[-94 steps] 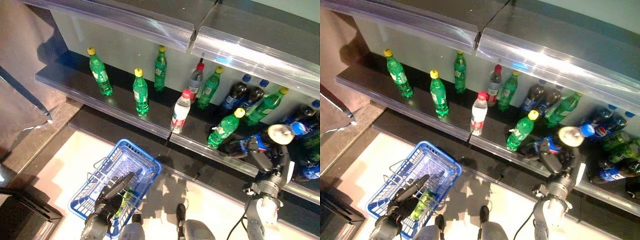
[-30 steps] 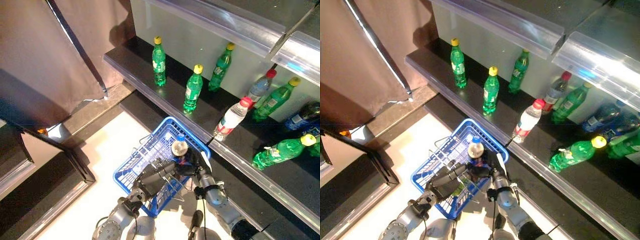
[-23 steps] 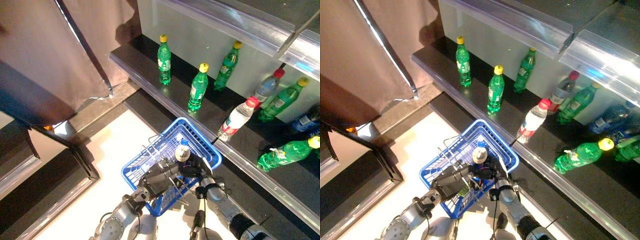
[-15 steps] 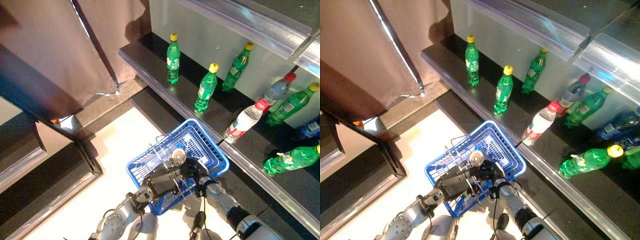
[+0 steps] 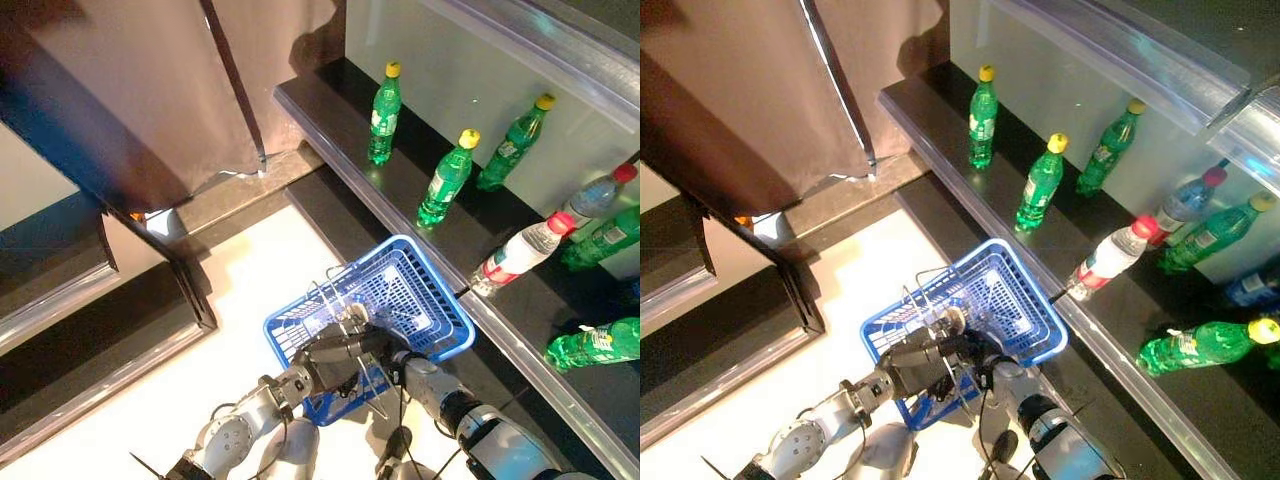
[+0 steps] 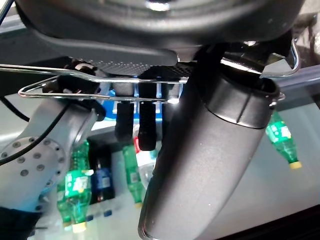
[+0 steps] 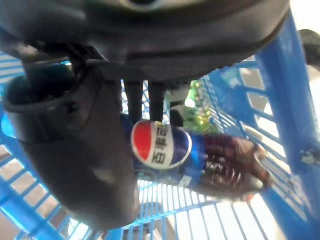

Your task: Pick up the drink and place into the basket.

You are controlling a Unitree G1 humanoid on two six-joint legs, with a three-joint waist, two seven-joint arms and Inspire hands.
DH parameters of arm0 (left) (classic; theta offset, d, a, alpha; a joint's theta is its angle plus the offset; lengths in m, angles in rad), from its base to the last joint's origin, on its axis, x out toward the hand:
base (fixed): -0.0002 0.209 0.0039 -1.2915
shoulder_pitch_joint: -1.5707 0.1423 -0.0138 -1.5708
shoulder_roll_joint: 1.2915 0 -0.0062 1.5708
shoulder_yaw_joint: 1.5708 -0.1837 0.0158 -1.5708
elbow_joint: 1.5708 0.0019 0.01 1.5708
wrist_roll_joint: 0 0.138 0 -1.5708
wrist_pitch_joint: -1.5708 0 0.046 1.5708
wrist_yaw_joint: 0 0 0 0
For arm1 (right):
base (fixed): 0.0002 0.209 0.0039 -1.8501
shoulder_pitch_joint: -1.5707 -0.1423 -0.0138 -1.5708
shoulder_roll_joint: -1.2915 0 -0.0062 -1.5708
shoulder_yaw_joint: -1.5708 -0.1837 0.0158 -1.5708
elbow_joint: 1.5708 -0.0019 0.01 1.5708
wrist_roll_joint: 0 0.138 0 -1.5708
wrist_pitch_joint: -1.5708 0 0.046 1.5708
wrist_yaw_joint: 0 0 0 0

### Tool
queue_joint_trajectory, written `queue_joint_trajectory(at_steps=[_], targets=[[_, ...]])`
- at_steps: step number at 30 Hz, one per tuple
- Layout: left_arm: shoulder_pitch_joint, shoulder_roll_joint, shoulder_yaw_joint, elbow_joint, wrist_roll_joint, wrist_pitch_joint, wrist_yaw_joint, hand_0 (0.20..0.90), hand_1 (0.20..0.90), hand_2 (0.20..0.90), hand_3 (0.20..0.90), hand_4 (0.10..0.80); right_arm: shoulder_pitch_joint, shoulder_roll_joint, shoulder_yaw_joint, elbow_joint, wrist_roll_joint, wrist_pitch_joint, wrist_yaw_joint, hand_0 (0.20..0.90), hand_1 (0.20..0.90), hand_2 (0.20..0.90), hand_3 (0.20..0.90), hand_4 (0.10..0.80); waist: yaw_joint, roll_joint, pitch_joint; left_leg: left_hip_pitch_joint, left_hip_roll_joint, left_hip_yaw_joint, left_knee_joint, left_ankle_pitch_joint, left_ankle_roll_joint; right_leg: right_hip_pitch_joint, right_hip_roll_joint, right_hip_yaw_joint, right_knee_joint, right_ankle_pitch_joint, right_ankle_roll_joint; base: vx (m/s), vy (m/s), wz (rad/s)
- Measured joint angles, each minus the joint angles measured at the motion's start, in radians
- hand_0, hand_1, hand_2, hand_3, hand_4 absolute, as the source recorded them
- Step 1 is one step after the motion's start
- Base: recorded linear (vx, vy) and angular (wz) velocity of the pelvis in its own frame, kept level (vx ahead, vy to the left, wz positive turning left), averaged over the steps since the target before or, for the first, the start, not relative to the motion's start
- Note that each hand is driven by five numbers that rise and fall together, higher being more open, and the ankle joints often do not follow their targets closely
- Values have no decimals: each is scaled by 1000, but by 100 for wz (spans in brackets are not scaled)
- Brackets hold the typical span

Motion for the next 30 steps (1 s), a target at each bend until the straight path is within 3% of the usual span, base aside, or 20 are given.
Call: queue_joint_trajectory(at_steps=[5, 22, 24, 26, 30], targets=[[-13, 23, -3, 10, -8, -1, 2, 300, 300, 300, 200, 100, -4, 10, -17, 13, 2, 6, 0, 900, 900, 900, 900, 800, 0, -16, 18, -3, 0, 1, 2, 0, 0, -5, 0, 1, 5, -1, -1, -16, 9, 0], [-59, 40, -1, 64, -39, -85, 42, 300, 300, 300, 200, 100, -77, -7, -83, 4, 12, -20, -5, 900, 900, 900, 900, 800, -28, -9, 57, -28, -2, 1, 14, 0, 0, -31, -4, 3, 18, -2, -2, -40, 41, 0], [-59, 38, 2, 63, -38, -115, 67, 300, 300, 300, 200, 100, -68, -23, -82, -57, 13, -23, -26, 900, 900, 900, 900, 800, -31, -5, 70, -29, -1, 3, 14, 0, 0, -33, -3, 5, 19, -1, -2, -54, 37, -3], [-52, 32, 25, 63, -36, -141, 108, 300, 300, 300, 200, 100, -9, -62, -82, -257, 12, -44, -82, 900, 900, 900, 900, 800, -32, -6, 90, -36, 1, 7, 14, 0, 0, -43, -2, 12, 19, 0, -4, -58, 39, -9], [35, 1, 139, 63, -5, -156, 137, 300, 300, 300, 200, 100, 127, -87, -103, -587, -65, -92, -139, 900, 900, 900, 900, 800, -54, -25, 105, -36, 3, 21, -1, 1, 1, -57, -3, 27, 22, -1, -1, -11, 21, -10]])
